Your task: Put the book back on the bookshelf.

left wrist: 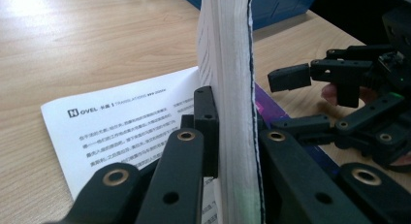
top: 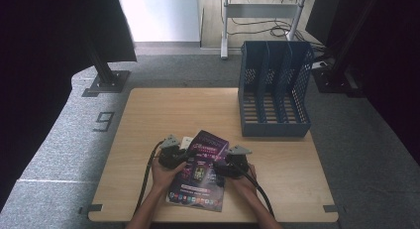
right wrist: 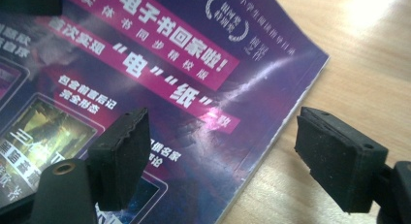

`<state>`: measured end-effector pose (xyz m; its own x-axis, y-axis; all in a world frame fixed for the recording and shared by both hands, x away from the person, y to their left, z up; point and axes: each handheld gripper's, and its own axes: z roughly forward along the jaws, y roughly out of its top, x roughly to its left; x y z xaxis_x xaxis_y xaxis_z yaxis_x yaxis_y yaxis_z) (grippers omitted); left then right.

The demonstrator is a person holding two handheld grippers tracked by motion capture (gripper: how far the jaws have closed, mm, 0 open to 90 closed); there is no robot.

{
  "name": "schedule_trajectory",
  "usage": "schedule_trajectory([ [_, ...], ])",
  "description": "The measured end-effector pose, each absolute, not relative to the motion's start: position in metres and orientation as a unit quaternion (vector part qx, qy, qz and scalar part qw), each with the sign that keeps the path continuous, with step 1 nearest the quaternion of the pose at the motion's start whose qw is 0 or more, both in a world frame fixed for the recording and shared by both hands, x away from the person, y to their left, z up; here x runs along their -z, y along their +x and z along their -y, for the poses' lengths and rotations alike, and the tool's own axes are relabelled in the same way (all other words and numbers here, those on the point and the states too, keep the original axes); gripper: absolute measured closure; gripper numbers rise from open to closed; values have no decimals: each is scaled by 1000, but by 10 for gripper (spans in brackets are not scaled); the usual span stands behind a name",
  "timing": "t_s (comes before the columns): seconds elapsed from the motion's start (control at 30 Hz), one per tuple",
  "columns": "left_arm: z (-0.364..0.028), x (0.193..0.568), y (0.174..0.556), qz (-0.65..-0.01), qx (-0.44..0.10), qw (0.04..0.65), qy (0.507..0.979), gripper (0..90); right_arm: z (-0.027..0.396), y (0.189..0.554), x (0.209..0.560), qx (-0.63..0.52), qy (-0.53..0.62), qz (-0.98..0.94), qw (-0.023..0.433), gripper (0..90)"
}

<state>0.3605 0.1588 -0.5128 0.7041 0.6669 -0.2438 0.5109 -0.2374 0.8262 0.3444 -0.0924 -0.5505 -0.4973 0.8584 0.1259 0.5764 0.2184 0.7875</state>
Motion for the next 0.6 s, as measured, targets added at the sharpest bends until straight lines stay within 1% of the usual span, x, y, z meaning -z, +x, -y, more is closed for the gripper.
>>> schedule_trajectory([
  [0.37,-159,500,353,-362,-88,504,779,843,105,343,541,-446,472,-740,176,202],
  [0.53,-157,495,349,-353,-92,509,780,843,110,344,537,-464,475,-731,158,204],
  [0.6,-156,492,347,-347,-93,511,781,843,112,343,535,-468,474,-729,159,204],
])
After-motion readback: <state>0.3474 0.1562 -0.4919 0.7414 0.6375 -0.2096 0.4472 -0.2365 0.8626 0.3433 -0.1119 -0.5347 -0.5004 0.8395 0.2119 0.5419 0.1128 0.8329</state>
